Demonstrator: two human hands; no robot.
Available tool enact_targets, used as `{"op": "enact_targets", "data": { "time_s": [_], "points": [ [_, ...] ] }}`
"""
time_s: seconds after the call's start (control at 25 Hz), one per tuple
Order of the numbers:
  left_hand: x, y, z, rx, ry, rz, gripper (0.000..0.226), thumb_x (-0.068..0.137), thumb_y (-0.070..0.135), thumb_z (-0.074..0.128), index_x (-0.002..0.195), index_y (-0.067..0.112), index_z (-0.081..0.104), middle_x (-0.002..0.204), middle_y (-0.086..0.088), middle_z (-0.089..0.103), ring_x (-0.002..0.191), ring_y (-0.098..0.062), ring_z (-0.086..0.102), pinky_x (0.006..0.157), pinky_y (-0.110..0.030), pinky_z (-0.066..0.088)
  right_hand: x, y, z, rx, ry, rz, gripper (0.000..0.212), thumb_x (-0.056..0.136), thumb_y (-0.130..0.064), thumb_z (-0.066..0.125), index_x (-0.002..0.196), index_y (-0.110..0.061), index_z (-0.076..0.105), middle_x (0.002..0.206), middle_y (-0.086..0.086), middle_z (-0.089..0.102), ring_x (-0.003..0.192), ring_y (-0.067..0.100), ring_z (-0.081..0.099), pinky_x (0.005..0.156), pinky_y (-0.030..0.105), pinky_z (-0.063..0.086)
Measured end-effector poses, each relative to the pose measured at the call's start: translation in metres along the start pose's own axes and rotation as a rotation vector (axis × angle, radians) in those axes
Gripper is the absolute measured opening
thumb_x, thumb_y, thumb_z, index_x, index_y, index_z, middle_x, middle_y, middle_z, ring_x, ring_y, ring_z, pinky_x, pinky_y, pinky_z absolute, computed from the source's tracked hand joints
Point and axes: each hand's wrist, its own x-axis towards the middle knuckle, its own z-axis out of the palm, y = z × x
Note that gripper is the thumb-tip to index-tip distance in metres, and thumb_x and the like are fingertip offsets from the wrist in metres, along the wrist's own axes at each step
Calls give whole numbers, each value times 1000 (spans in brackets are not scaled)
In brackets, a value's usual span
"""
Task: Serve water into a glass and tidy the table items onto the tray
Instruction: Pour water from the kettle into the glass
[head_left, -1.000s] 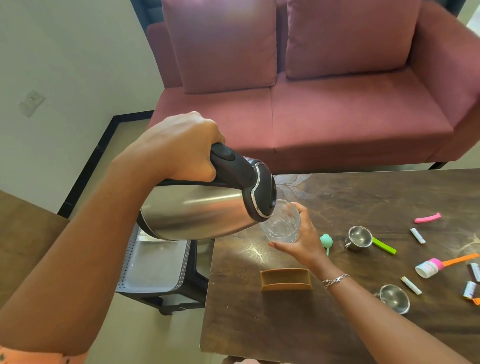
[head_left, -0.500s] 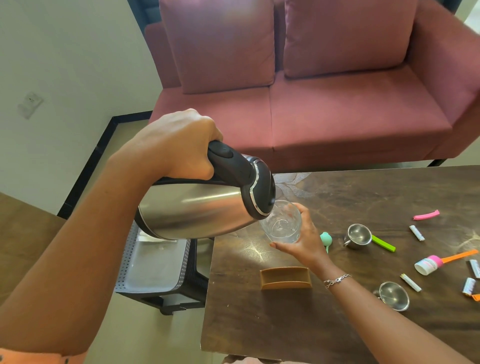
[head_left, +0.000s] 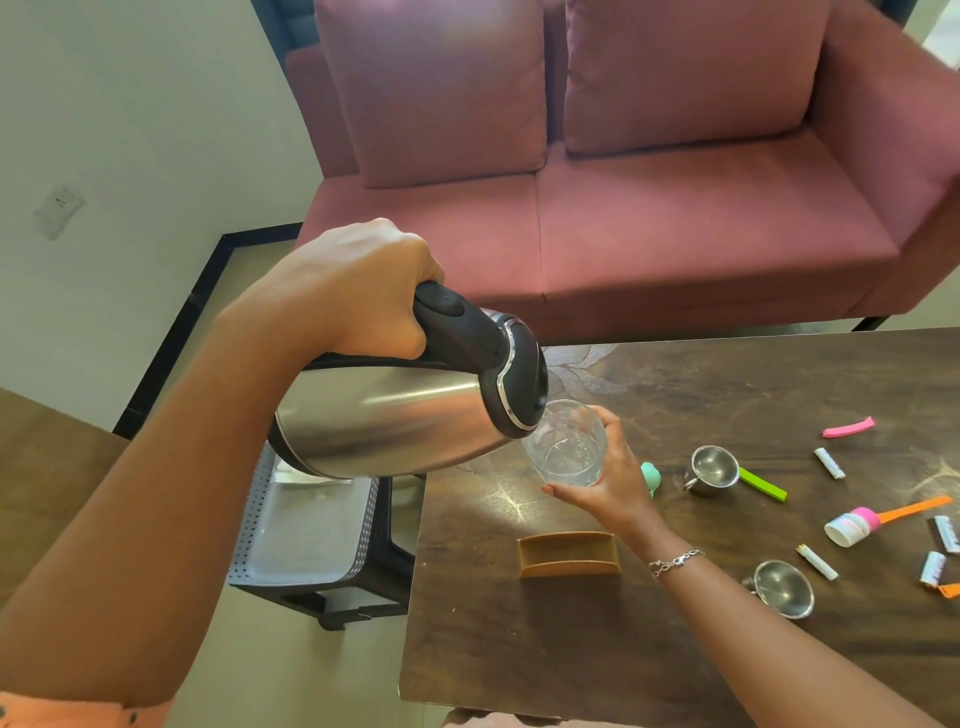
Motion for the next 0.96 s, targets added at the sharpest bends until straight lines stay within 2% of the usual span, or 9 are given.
{"op": "enact_targets", "data": {
  "time_s": [0.28,0.4,0.52,0.6,0.8,0.96],
  "points": [
    [0,2,-4,0,-20,-16,7,48,17,47,46,15,41,43,-3,37,44,-23,32,44,-23,27,-2,3,-1,-4,6,-4,94,57,-21,88,131,-16,31,133,7,45,118,22,49,96,32,47],
    [-1,4,-5,-6,-20,-14,4,45,19,42,45,15,40,42,-2,37,44,-23,32,44,-23,28,-2,4,-1,-3,5,0,94,56,-22,88,130,-19,31,132,6,45,118,23,49,96,38,48],
    [0,5,-7,-14,-28,-34,7,50,16,50,47,13,44,43,-2,36,44,-22,31,44,-22,26,-1,3,-1,2,3,-1,93,57,-20,87,131,-17,30,133,7,45,118,21,48,94,29,46],
    [2,5,-7,-10,-26,-67,11,56,5,57,51,9,48,44,-4,36,44,-22,30,45,-22,25,0,2,-1,10,6,1,93,57,-19,87,131,-15,31,133,7,44,117,19,48,93,24,43],
    [6,5,-6,-3,-31,-73,10,58,1,59,54,7,51,45,-4,38,45,-22,31,45,-22,25,2,3,-3,24,16,-11,92,56,-19,88,127,-22,30,126,-3,43,115,17,48,96,29,45],
    [9,4,-6,-4,-34,-67,9,57,2,59,54,6,51,46,-6,38,46,-23,31,46,-23,27,5,3,-4,22,21,-8,93,57,-18,88,131,-15,31,125,-6,40,114,16,47,93,24,44]
  ]
}}
